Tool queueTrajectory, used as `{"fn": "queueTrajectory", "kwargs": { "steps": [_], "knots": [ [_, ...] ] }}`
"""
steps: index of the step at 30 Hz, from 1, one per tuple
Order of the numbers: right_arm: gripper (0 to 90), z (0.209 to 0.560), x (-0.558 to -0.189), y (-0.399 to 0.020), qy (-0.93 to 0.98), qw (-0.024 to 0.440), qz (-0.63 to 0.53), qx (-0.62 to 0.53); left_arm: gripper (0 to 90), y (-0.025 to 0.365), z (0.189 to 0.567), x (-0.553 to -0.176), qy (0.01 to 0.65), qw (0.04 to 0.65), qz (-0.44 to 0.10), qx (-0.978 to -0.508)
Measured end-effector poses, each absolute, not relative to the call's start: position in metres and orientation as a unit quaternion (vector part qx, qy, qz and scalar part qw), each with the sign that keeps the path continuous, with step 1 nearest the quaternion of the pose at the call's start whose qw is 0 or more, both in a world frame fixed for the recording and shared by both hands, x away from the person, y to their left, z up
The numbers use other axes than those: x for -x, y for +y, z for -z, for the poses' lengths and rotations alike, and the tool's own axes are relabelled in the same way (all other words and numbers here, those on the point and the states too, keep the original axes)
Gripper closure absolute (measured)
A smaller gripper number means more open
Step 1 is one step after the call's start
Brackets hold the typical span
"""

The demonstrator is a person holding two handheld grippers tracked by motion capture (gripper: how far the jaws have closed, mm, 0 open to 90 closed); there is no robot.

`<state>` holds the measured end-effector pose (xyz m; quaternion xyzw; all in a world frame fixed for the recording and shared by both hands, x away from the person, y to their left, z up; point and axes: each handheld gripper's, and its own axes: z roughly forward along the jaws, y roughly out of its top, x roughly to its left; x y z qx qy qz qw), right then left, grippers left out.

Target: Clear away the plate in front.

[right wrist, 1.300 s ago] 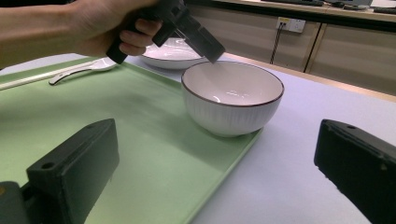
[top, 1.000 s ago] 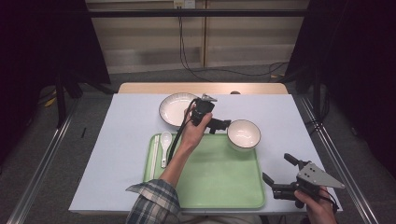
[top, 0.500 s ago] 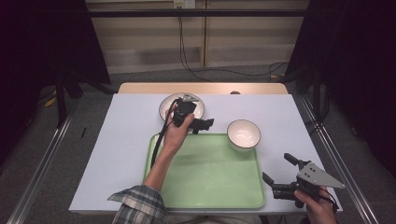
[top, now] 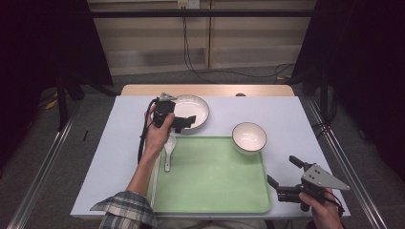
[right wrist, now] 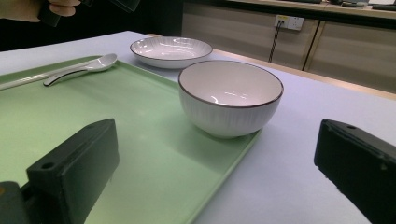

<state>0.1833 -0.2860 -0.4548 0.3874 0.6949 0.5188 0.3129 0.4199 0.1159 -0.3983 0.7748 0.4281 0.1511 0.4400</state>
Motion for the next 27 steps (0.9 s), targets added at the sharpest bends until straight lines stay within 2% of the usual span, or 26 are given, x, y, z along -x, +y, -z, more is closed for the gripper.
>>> {"fn": "queueTrajectory", "kwargs": {
  "steps": [4, 10, 17, 22, 24, 27],
  "knots": [
    [0.0, 0.455, -0.184, -0.286, 0.695, 0.311, -0.520, -0.387, 4.2, 0.132, 0.395, -0.425, 0.445, 0.430, -0.181, -0.764],
    [0.0, 0.455, -0.184, -0.287, 0.696, 0.310, -0.521, -0.384, 4.0, 0.155, 0.397, -0.437, 0.467, 0.415, -0.187, -0.758],
    [0.0, 0.455, -0.183, -0.286, 0.697, 0.310, -0.521, -0.384, 5.2, 0.172, 0.408, -0.463, 0.491, 0.395, -0.162, -0.759],
    [0.0, 0.456, -0.184, -0.287, 0.697, 0.309, -0.521, -0.383, 5.6, 0.179, 0.419, -0.480, 0.527, 0.378, -0.160, -0.744],
    [0.0, 0.456, -0.183, -0.286, 0.698, 0.307, -0.521, -0.383, 8.2, 0.178, 0.423, -0.482, 0.528, 0.370, -0.163, -0.747],
    [0.0, 0.456, -0.184, -0.286, 0.699, 0.306, -0.521, -0.383, 7.2, 0.175, 0.429, -0.486, 0.526, 0.356, -0.162, -0.755]
  ]
}}
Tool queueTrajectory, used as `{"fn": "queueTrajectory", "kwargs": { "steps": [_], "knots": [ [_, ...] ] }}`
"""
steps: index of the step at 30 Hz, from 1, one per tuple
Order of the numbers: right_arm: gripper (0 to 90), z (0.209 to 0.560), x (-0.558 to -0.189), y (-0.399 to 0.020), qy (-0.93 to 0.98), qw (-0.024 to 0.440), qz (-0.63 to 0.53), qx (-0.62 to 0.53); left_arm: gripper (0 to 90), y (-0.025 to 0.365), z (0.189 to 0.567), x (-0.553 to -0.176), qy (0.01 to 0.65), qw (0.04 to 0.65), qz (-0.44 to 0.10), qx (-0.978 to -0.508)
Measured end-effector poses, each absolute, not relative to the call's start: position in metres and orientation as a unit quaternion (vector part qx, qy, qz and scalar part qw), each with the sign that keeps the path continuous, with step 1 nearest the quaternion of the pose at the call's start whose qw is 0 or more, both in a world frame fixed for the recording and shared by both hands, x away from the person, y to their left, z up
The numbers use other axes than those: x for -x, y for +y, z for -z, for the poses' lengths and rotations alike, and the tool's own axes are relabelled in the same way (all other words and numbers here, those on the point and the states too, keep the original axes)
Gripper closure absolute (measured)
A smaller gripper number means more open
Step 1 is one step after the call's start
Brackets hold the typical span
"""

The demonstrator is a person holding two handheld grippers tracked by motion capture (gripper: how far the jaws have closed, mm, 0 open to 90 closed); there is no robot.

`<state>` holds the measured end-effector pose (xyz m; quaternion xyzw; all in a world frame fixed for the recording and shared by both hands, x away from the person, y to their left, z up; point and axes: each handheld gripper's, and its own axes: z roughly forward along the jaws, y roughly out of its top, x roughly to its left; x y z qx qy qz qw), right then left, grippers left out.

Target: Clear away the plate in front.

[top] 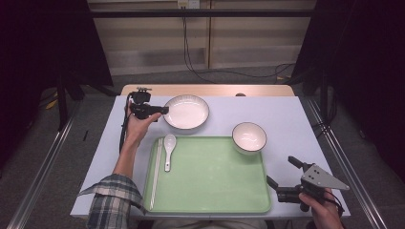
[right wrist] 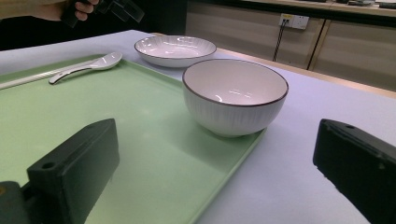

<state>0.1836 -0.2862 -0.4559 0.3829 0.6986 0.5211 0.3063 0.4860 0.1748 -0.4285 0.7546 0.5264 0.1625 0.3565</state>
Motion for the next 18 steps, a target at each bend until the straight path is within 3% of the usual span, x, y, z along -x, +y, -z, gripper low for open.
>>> {"fn": "queueTrajectory", "kwargs": {
  "steps": [11, 15, 18],
  "knots": [
    [0.0, 0.456, -0.183, -0.286, 0.698, 0.306, -0.523, -0.381, 13.6, 0.157, 0.449, -0.501, 0.538, 0.328, -0.130, -0.766],
    [0.0, 0.456, -0.182, -0.287, 0.697, 0.307, -0.522, -0.384, 6.3, 0.157, 0.458, -0.503, 0.530, 0.328, -0.099, -0.776],
    [0.0, 0.456, -0.181, -0.287, 0.699, 0.308, -0.520, -0.383, 8.6, 0.154, 0.461, -0.504, 0.527, 0.323, -0.098, -0.780]
  ]
}}
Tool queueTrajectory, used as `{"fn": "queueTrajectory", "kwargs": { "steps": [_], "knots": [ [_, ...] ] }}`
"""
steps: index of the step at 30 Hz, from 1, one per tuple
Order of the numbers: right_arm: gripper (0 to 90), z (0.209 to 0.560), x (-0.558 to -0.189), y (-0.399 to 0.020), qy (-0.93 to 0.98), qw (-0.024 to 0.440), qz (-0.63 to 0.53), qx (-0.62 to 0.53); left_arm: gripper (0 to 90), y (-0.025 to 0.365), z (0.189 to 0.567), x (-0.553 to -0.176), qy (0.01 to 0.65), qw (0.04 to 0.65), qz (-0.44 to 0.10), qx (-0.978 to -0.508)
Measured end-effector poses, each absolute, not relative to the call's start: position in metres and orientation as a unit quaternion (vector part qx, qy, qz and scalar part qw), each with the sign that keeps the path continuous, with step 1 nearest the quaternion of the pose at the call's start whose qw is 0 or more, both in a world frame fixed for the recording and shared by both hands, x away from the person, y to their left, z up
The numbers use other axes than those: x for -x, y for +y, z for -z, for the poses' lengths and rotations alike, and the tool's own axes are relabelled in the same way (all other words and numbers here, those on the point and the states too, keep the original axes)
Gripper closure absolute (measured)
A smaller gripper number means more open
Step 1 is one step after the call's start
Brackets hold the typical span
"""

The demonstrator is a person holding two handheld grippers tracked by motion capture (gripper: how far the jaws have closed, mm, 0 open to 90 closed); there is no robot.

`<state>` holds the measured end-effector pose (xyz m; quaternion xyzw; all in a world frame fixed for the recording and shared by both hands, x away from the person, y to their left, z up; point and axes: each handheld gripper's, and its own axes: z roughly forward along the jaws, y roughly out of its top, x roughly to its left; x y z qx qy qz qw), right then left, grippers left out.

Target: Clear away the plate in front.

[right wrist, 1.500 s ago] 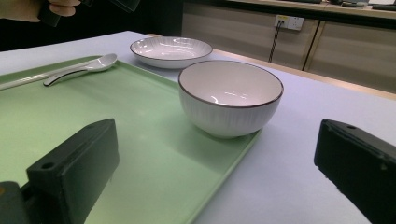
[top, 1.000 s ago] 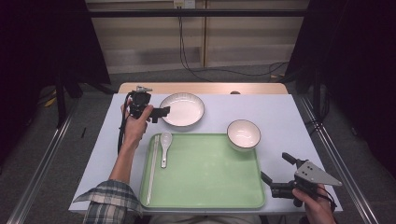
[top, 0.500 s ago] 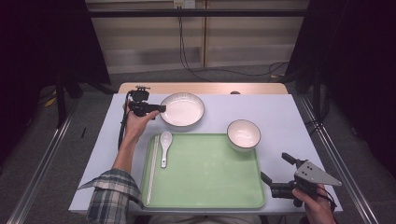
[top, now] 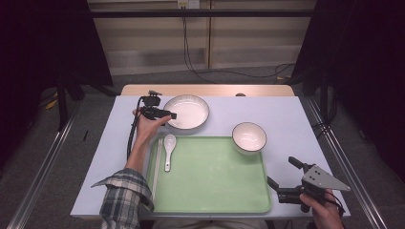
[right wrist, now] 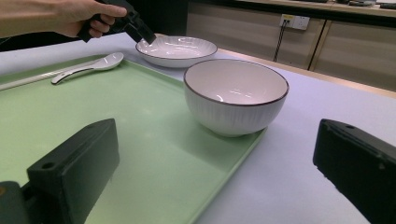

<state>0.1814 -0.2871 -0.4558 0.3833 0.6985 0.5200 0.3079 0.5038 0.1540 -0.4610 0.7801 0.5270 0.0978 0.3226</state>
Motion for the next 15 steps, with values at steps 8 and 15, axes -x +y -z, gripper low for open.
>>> {"fn": "queueTrajectory", "kwargs": {
  "steps": [8, 15],
  "knots": [
    [0.0, 0.456, -0.182, -0.286, 0.698, 0.307, -0.522, -0.382, 18.4, 0.142, 0.467, -0.507, 0.521, 0.316, -0.096, -0.787],
    [0.0, 0.456, -0.182, -0.287, 0.700, 0.304, -0.520, -0.383, 25.7, 0.133, 0.473, -0.510, 0.509, 0.293, -0.094, -0.804]
  ]
}}
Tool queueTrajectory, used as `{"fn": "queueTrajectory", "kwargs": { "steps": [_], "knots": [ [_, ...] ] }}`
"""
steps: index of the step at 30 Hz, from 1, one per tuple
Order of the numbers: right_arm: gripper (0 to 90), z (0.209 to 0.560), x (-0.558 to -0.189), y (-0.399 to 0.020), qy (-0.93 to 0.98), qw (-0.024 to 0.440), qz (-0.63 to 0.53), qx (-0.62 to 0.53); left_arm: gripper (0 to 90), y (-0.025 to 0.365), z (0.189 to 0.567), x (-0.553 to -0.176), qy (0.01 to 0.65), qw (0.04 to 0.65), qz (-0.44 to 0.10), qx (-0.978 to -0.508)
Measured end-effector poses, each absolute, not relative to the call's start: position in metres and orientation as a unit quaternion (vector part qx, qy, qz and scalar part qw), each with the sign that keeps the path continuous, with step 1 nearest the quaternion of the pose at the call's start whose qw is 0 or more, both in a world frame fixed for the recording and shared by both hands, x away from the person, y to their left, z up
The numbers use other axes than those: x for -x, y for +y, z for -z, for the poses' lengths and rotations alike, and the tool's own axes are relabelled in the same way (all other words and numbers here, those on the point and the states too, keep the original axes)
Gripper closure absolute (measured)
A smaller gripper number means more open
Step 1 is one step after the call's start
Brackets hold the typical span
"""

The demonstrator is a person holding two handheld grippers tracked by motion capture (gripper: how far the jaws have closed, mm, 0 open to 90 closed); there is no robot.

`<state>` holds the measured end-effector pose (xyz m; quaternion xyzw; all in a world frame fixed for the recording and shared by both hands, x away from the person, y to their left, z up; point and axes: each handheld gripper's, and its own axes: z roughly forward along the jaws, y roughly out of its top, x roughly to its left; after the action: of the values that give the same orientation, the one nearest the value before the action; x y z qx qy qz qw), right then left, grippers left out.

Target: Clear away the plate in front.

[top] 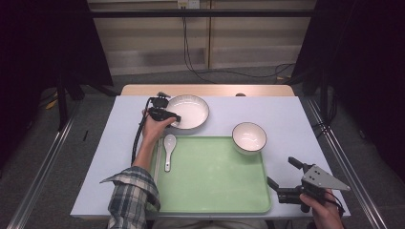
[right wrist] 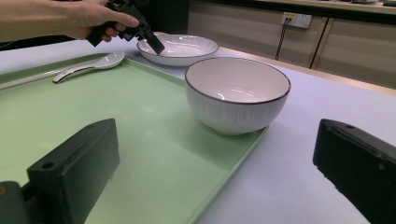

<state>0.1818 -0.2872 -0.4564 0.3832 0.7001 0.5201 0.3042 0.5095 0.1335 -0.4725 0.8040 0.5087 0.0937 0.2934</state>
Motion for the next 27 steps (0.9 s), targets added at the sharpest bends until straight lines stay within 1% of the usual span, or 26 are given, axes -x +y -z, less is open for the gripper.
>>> {"fn": "queueTrajectory", "kwargs": {
  "steps": [8, 11, 13, 14, 15, 16, 17, 19, 20, 21, 23, 27],
  "knots": [
    [0.0, 0.456, -0.181, -0.285, 0.701, 0.301, -0.524, -0.379, 24.7, 0.134, 0.473, -0.510, 0.514, 0.293, -0.089, -0.801],
    [0.0, 0.456, -0.181, -0.286, 0.701, 0.303, -0.522, -0.380, 23.8, 0.127, 0.472, -0.511, 0.549, 0.285, -0.093, -0.780],
    [0.0, 0.456, -0.182, -0.286, 0.702, 0.300, -0.522, -0.381, 25.6, 0.126, 0.469, -0.515, 0.563, 0.271, -0.085, -0.776],
    [0.0, 0.457, -0.182, -0.286, 0.702, 0.300, -0.521, -0.381, 29.3, 0.127, 0.467, -0.517, 0.573, 0.267, -0.082, -0.770],
    [0.0, 0.457, -0.182, -0.286, 0.702, 0.300, -0.521, -0.382, 35.2, 0.129, 0.465, -0.518, 0.582, 0.265, -0.075, -0.765],
    [0.0, 0.457, -0.182, -0.285, 0.702, 0.299, -0.521, -0.382, 41.4, 0.134, 0.464, -0.520, 0.595, 0.265, -0.070, -0.755],
    [0.0, 0.457, -0.182, -0.286, 0.703, 0.298, -0.522, -0.381, 50.5, 0.139, 0.463, -0.520, 0.598, 0.265, -0.064, -0.754],
    [0.0, 0.457, -0.182, -0.287, 0.701, 0.302, -0.521, -0.381, 59.8, 0.144, 0.463, -0.520, 0.601, 0.276, -0.052, -0.748],
    [0.0, 0.457, -0.182, -0.287, 0.701, 0.302, -0.521, -0.381, 59.8, 0.146, 0.463, -0.520, 0.606, 0.283, -0.046, -0.742],
    [0.0, 0.457, -0.182, -0.286, 0.702, 0.301, -0.522, -0.381, 62.5, 0.149, 0.464, -0.520, 0.609, 0.288, -0.037, -0.738],
    [0.0, 0.457, -0.182, -0.286, 0.703, 0.299, -0.523, -0.379, 70.2, 0.161, 0.467, -0.520, 0.619, 0.321, -0.011, -0.716],
    [0.0, 0.457, -0.182, -0.286, 0.702, 0.301, -0.521, -0.382, 77.5, 0.172, 0.472, -0.520, 0.636, 0.355, 0.016, -0.685]
  ]
}}
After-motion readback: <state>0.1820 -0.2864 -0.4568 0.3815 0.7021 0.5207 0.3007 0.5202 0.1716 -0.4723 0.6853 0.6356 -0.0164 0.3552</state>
